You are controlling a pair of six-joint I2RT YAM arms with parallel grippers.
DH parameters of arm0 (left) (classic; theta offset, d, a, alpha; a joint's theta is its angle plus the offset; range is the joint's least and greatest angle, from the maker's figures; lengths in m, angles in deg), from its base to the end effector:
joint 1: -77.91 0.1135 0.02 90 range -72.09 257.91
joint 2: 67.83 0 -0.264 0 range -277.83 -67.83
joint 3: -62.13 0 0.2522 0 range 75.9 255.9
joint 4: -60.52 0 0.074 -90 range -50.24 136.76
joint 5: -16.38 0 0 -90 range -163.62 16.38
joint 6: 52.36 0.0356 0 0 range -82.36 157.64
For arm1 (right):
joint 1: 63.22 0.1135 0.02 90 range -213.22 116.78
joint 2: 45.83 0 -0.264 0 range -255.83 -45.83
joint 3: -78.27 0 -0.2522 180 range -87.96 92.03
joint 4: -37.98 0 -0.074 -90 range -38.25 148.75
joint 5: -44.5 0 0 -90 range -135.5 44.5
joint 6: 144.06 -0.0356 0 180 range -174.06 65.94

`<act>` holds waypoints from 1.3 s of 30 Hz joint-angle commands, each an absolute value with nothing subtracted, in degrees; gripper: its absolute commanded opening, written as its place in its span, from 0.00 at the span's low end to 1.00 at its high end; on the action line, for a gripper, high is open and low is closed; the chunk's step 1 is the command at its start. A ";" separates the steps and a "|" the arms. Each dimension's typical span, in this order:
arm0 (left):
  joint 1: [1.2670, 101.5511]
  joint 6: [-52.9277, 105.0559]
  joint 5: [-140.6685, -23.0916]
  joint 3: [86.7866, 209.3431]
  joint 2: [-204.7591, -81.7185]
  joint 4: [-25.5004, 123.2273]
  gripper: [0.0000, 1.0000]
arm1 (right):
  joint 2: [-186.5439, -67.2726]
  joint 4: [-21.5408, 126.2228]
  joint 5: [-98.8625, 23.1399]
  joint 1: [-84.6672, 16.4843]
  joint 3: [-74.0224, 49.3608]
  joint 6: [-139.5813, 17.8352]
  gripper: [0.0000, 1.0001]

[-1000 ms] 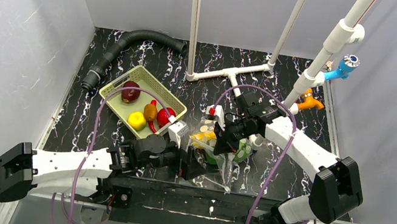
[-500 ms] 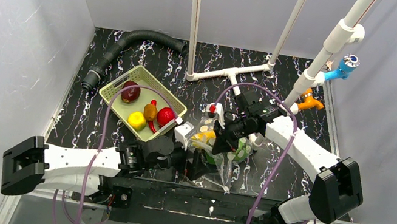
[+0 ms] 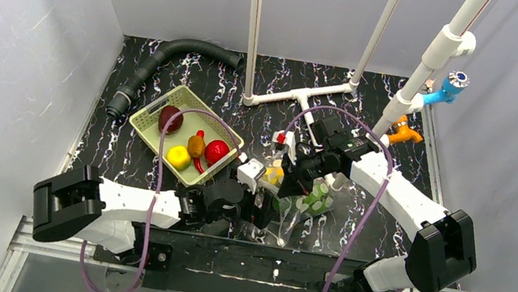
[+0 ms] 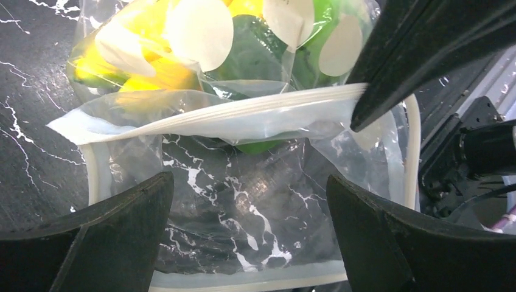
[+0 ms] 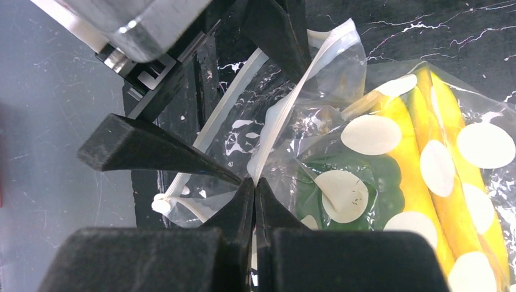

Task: Open the zip-top bag and remove the fake food
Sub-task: Pick up the fake vegetable from the zipper food storage bag.

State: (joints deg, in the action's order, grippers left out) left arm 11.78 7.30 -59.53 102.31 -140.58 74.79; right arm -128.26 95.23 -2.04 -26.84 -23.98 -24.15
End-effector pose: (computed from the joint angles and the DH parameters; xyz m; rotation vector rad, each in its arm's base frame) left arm 0.1120 -0.2318 0.1958 0.4399 1.9375 -0.9036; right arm 0.2138 0.1879 0.2665 -1.5836 1.9672 1.0354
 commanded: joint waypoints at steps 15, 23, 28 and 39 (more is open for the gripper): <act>12.96 9.87 -54.70 100.84 -147.50 94.55 0.96 | -126.10 92.97 1.45 -27.01 -22.21 -28.61 0.01; 13.57 10.62 -56.70 101.54 -150.63 97.43 0.92 | -126.03 93.05 3.17 -26.92 -21.09 -29.96 0.01; 13.67 12.84 -55.11 98.74 -152.20 104.49 0.82 | -124.98 93.29 3.30 -26.92 -20.74 -30.07 0.01; 14.09 18.32 -58.52 100.09 -155.69 108.86 0.76 | -125.16 93.94 4.38 -26.92 -20.30 -29.80 0.01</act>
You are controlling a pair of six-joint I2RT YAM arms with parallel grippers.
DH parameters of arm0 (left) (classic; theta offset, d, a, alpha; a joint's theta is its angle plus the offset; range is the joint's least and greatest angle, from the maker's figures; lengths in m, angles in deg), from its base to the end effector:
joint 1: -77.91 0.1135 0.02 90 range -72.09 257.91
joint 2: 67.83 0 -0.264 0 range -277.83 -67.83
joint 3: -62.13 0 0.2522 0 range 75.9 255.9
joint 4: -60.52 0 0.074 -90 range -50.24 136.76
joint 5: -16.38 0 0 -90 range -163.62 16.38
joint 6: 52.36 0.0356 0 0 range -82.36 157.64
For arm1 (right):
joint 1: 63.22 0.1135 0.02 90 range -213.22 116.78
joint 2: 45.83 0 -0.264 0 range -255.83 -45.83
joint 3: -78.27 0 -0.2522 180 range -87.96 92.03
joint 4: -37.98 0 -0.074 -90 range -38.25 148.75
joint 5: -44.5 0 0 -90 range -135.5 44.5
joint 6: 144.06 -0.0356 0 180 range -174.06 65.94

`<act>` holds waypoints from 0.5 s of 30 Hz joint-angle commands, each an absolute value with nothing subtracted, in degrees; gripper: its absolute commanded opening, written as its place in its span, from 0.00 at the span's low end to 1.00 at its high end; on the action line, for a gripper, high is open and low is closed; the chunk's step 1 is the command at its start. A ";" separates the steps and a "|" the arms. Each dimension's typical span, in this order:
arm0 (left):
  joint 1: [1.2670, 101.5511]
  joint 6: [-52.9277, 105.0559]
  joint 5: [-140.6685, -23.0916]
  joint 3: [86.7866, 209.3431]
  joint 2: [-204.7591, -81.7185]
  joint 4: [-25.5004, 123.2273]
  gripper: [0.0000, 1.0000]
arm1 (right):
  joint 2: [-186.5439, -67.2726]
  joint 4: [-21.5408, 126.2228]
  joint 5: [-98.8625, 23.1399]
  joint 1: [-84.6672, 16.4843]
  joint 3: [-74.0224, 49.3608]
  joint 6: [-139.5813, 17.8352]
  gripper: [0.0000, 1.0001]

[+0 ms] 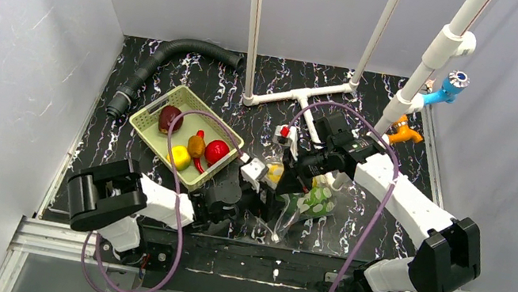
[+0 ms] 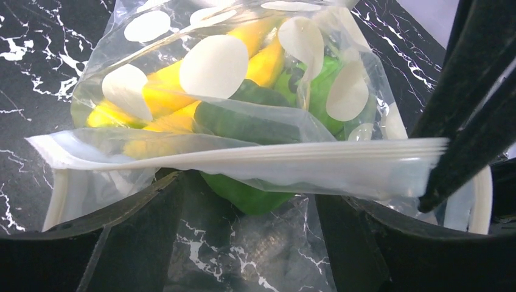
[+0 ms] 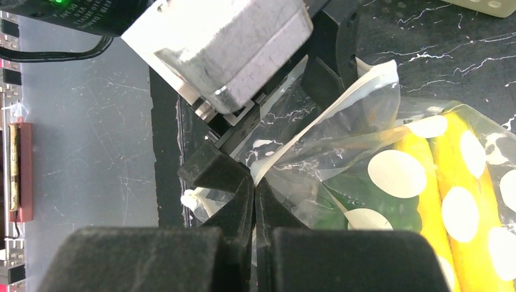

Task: Open the zip-top bag and remove the fake food
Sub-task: Pick up the fake vegetable from the zipper food storage bag.

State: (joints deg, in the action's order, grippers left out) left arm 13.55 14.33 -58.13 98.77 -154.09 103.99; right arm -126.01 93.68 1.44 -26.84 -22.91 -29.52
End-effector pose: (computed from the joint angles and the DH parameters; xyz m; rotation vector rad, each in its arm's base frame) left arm 0.1271 -0.2428 0.1732 0.4128 1.7112 -0.9153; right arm 0.2104 0.1874 0.2851 -1.5030 1.9395 1.1253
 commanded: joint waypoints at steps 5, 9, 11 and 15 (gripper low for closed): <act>14.27 18.52 -58.65 104.04 -160.63 108.70 0.80 | -125.06 93.59 3.68 -26.97 -20.85 -29.86 0.01; 14.36 17.97 -57.48 103.93 -165.32 114.37 0.81 | -124.85 93.15 3.19 -26.92 -21.59 -29.73 0.01; 14.44 18.90 -57.62 103.79 -167.39 118.26 0.81 | -124.77 93.22 3.01 -26.94 -21.59 -29.65 0.01; 14.77 20.01 -56.89 105.01 -170.93 120.72 0.78 | -124.75 93.32 2.96 -26.92 -21.82 -29.37 0.01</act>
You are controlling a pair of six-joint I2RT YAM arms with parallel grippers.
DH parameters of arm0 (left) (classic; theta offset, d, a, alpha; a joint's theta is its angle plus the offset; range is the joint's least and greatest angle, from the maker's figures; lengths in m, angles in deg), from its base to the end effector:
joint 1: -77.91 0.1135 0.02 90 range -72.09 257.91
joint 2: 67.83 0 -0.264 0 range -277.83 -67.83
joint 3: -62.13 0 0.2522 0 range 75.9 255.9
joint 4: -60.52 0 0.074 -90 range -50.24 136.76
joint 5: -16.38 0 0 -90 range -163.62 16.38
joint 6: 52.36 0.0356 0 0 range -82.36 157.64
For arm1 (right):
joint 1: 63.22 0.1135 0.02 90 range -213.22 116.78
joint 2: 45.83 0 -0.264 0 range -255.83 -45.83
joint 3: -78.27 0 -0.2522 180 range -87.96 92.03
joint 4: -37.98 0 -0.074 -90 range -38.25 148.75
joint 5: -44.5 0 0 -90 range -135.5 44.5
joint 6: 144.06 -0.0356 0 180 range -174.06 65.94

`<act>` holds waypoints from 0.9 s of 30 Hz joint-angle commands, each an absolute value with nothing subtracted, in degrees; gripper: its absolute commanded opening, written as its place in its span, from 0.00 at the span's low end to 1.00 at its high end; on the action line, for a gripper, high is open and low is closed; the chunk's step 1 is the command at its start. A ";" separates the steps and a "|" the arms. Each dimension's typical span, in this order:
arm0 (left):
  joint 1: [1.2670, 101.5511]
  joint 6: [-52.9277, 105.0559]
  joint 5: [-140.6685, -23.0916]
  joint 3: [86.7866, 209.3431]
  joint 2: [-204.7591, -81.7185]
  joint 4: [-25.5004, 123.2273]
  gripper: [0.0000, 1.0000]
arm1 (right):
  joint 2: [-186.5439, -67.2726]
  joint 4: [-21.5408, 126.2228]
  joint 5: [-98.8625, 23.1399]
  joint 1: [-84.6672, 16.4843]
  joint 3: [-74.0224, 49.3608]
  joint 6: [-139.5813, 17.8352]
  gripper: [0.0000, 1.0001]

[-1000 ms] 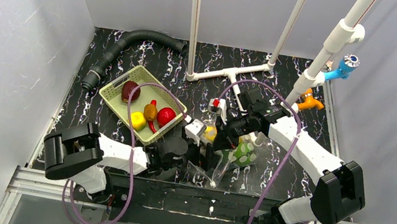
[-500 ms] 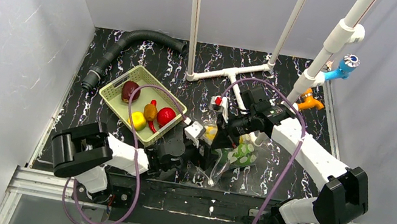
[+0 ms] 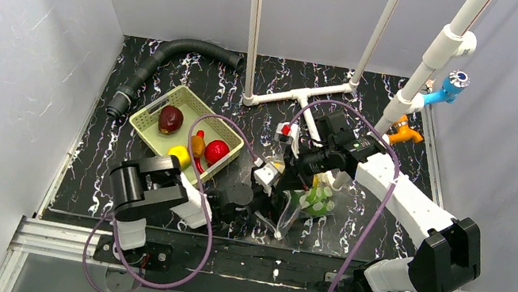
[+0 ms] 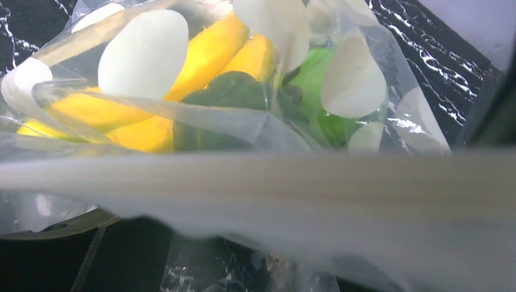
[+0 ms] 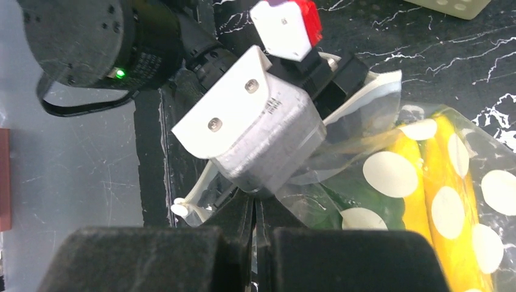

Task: Open the zip-top bag and remove the fake food
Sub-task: Pick up the fake vegetable from the zipper food storage bag.

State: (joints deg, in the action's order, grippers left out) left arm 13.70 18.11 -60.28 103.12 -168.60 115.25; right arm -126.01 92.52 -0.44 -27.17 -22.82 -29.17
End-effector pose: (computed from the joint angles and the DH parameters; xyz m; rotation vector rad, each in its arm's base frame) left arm 0.1399 -0.2706 0.1454 0.4860 1.6698 -0.9061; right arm 0.2138 0.1868 0.2860 -1.4951 1.9317 1.0729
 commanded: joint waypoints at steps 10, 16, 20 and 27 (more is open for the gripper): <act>15.51 21.88 -59.83 104.90 -173.23 123.79 0.25 | -124.01 93.08 2.62 -28.06 -22.66 -28.83 0.01; 15.51 23.07 -60.95 102.10 -169.26 122.37 0.23 | -122.67 92.43 2.40 -29.66 -23.55 -28.83 0.01; 15.51 23.80 -61.95 99.68 -166.80 124.33 0.28 | -122.17 91.81 0.72 -30.08 -24.15 -28.83 0.01; 15.51 25.65 -62.68 98.86 -164.67 122.20 0.39 | -121.63 92.34 -7.68 -30.08 -24.23 -26.77 0.45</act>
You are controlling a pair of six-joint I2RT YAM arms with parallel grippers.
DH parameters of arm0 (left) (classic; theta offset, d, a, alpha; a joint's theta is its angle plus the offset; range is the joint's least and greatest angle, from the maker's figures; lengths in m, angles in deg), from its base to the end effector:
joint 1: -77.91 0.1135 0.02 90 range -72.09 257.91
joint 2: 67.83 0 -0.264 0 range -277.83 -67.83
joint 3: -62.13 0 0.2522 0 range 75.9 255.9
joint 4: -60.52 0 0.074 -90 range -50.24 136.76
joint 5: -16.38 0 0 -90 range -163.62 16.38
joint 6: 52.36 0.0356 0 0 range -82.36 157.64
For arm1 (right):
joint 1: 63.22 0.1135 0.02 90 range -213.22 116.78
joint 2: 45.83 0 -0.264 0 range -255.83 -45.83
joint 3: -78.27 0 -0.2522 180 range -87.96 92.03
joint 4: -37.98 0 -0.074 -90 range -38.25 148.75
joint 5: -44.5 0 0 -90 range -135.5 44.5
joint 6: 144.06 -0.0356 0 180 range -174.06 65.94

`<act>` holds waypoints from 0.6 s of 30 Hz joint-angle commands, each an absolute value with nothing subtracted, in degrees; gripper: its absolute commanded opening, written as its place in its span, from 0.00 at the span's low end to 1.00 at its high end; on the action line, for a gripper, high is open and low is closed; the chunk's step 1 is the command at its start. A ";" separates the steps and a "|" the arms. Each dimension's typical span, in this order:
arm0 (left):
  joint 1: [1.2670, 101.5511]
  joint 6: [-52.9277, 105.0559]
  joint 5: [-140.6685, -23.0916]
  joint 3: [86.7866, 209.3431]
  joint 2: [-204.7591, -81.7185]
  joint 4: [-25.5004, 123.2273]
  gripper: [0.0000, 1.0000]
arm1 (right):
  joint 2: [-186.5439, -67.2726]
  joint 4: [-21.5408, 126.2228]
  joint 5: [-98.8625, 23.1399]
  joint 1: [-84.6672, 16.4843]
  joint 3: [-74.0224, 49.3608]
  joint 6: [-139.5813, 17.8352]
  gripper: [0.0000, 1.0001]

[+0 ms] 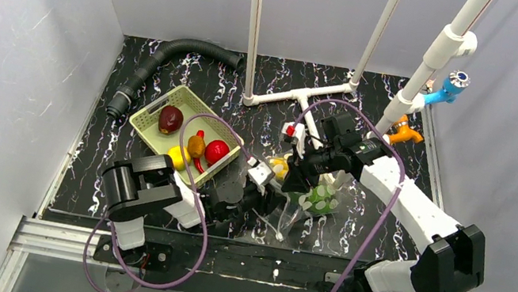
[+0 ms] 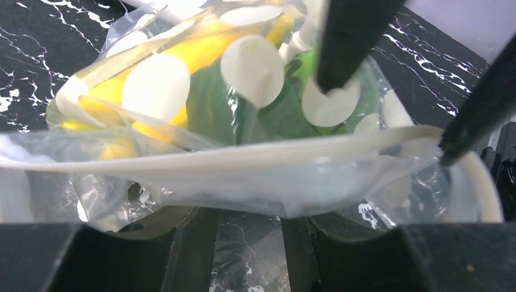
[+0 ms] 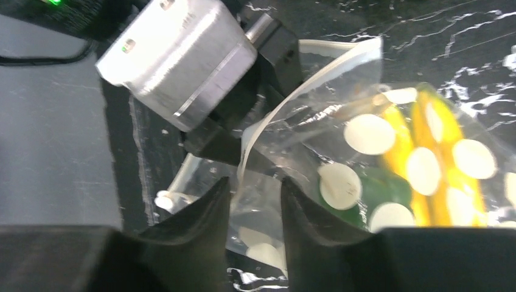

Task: Open the zip-top bag and remove the fake food
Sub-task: Pick up the fake vegetable from the zipper food storage bag.

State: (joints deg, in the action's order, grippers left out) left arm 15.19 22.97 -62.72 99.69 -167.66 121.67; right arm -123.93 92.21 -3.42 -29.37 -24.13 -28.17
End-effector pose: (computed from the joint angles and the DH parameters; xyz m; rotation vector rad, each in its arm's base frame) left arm 0.1395 -0.2559 0.1483 0.5330 1.5765 -0.8925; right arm 0.2157 0.1734 0.2876 -1.4566 1.9442 0.9785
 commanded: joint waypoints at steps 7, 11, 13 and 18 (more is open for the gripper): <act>15.63 26.39 -61.42 97.37 -165.41 124.02 0.47 | -120.76 93.59 -18.69 -30.16 -21.84 -24.73 0.68; 15.97 26.27 -61.31 97.24 -166.07 124.87 0.50 | -120.71 89.50 -28.73 -30.53 -22.15 -27.69 0.49; 16.11 26.24 -61.65 97.38 -166.59 125.42 0.51 | -121.23 87.37 -31.65 -30.52 -22.54 -28.89 0.41; 16.38 25.96 -62.68 98.28 -167.65 125.88 0.55 | -123.85 84.24 -38.54 -30.44 -22.44 -30.68 0.27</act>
State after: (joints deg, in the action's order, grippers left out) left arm 15.93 24.80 -62.94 97.89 -167.05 123.18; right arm -122.25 89.50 -29.43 -29.92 -24.00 -27.91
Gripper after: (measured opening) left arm 0.540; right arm 0.311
